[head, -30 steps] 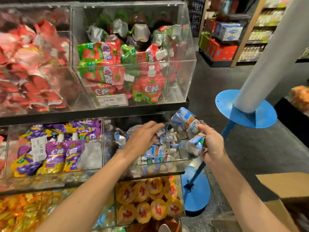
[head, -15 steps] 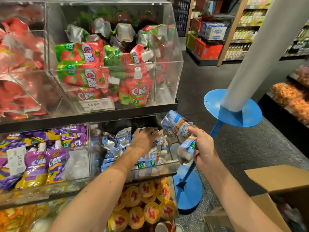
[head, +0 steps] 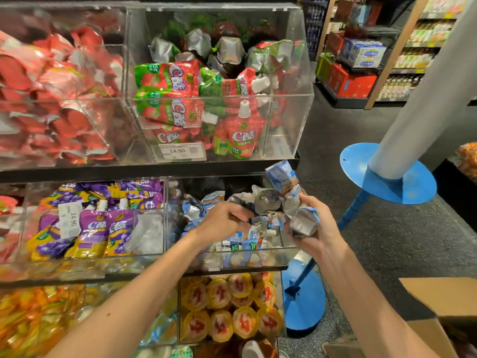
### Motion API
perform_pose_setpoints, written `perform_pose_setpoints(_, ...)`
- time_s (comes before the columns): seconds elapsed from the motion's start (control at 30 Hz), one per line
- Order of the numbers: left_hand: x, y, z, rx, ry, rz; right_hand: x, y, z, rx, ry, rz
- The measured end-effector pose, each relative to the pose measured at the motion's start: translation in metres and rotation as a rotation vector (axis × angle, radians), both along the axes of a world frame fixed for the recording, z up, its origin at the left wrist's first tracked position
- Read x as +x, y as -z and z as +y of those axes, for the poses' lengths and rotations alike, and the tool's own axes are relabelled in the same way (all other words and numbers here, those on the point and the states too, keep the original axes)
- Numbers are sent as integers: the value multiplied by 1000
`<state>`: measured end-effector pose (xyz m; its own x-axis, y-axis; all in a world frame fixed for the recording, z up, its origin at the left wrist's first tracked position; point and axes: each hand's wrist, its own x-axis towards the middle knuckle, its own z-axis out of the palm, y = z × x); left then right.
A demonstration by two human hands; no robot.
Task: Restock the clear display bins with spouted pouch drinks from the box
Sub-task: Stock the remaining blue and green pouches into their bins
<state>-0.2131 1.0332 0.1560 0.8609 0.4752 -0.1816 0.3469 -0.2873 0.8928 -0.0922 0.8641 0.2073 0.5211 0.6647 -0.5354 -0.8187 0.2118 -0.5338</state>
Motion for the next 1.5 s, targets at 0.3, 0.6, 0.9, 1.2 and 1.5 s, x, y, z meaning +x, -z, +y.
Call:
perform_pose_setpoints(0.3, -19, -5, -30, -505, -274, -287, -45, -8, 30, 85, -183, 81)
perform_pose_setpoints(0.6, -67, -45, 23, -198, -426, -239, -28, -4, 28, -108, -107, -221)
perform_pose_setpoints(0.9, -71, -35, 47, 481, 305, 483, -15, 5, 28, -393, -86, -780)
perform_pose_setpoints(1.2, -51, -16, 38, 728, 438, 806, -14, 17, 30, -480, -226, -954)
perform_pose_setpoints(1.5, -45, -21, 49, 600, 345, 750, -9, 25, 32, -542, -293, -1072)
